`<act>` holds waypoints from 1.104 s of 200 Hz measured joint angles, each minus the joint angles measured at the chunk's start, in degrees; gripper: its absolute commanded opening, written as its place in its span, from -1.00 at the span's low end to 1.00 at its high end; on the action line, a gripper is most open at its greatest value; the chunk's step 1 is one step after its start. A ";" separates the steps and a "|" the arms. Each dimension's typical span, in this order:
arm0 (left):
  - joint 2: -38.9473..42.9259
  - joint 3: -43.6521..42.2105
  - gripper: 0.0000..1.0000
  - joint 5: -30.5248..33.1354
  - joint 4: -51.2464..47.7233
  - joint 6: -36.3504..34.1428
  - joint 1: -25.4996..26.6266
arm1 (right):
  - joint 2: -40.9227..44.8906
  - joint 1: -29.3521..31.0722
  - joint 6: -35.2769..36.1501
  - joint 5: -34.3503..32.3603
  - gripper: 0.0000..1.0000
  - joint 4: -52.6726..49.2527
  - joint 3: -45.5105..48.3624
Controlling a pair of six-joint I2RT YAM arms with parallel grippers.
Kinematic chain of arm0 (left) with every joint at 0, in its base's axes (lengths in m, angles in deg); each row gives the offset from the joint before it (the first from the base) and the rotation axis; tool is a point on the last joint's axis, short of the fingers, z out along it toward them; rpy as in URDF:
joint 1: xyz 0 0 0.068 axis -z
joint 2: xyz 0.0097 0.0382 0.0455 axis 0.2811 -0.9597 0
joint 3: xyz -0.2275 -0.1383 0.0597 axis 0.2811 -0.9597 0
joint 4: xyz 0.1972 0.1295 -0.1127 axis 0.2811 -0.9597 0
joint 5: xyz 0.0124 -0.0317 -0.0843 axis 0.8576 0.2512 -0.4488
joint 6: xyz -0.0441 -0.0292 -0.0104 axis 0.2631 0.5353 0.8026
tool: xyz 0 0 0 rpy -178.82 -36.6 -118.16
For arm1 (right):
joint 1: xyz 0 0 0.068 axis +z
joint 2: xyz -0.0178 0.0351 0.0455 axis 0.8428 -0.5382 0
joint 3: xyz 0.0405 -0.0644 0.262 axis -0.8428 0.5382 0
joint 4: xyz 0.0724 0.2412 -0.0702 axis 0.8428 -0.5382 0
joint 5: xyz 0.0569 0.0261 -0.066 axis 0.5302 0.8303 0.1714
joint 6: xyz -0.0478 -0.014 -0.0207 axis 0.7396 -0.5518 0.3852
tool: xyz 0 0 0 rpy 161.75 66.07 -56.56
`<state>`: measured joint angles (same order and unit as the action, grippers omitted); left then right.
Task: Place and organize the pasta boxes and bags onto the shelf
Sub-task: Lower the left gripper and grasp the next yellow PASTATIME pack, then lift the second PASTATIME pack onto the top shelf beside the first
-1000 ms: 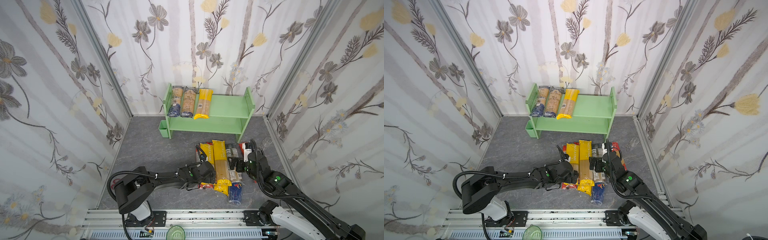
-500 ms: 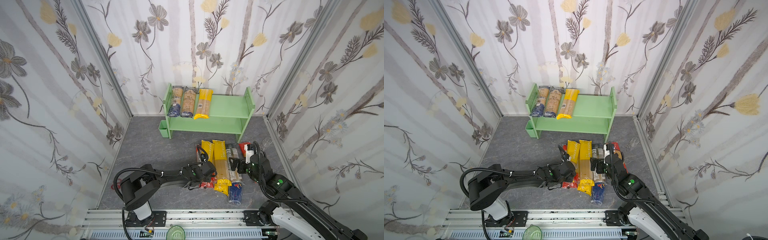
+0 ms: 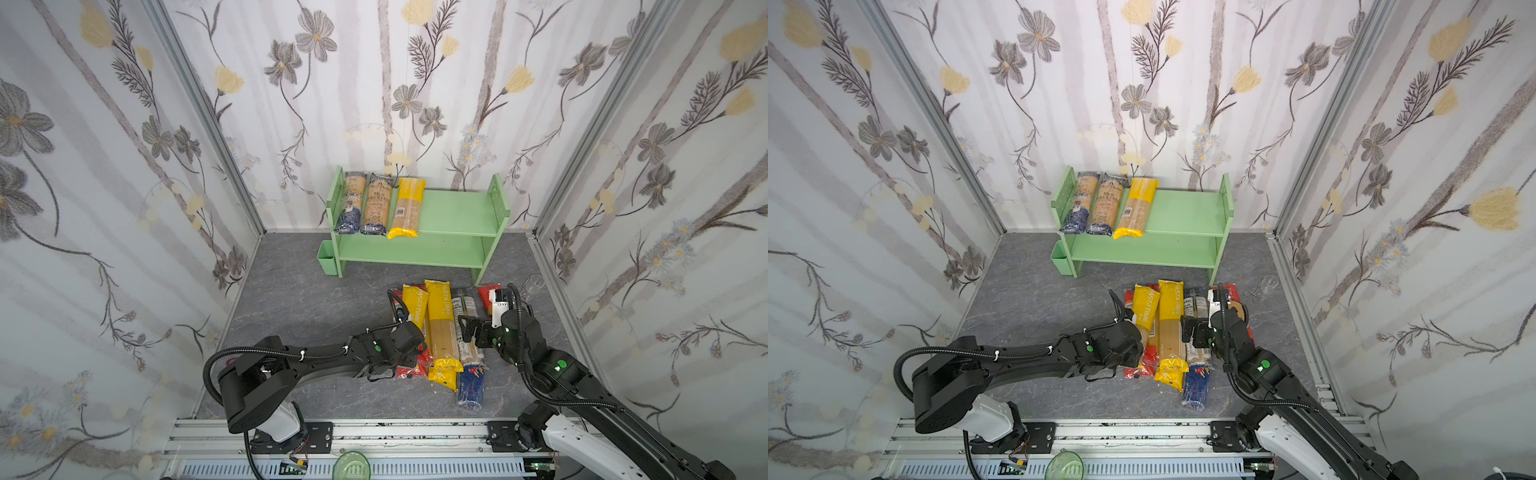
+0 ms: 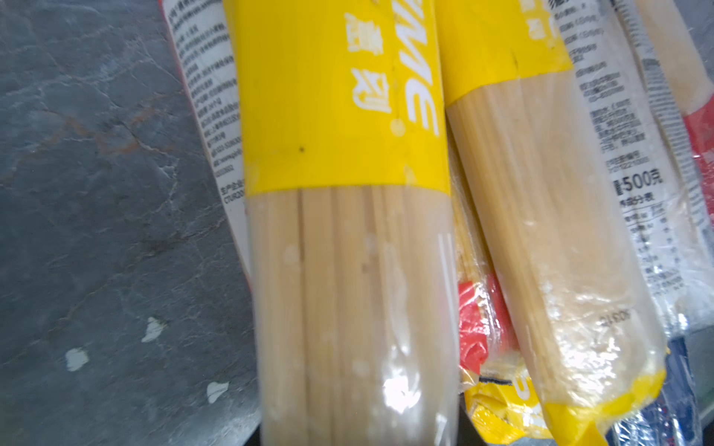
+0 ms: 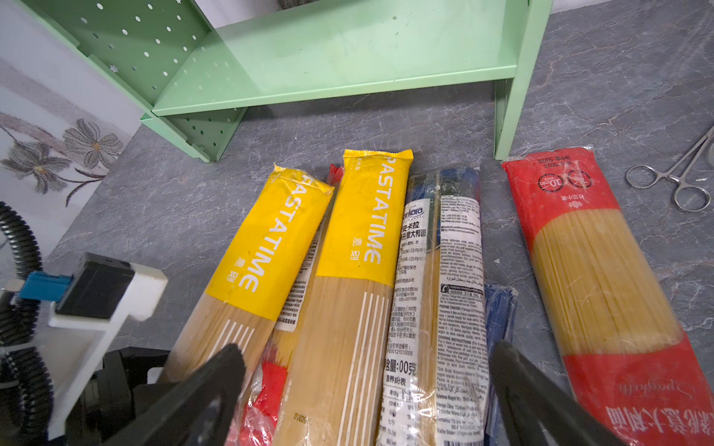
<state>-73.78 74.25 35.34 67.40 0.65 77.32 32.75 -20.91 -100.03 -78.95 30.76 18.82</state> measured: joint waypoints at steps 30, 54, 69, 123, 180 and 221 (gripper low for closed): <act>4.07 -1.07 -0.63 -0.13 -0.98 -1.09 -1.01 | 0.11 0.00 0.00 0.02 0.99 0.00 0.00; 7.76 -1.64 -0.92 -0.85 -2.58 -1.79 -1.36 | 0.09 0.09 0.00 0.02 0.99 0.00 -0.07; 9.73 -1.55 -1.00 -1.42 -3.26 -2.82 -1.38 | -0.15 0.09 0.00 0.02 0.99 -0.02 -0.37; 17.00 3.02 -1.00 -4.22 -10.08 -6.75 -1.42 | -0.46 0.09 0.02 0.04 0.99 -0.02 -2.38; 20.83 13.16 -1.00 -7.54 -16.55 -11.34 -1.31 | -0.31 0.09 0.24 0.04 0.99 -0.39 -4.52; 20.04 23.30 -0.96 -6.45 -19.45 -14.53 -1.33 | 0.92 0.09 0.68 0.04 0.99 -0.92 -6.27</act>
<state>-53.74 97.55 28.90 47.95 -13.88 75.99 33.67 -20.82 -99.35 -78.91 29.84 12.55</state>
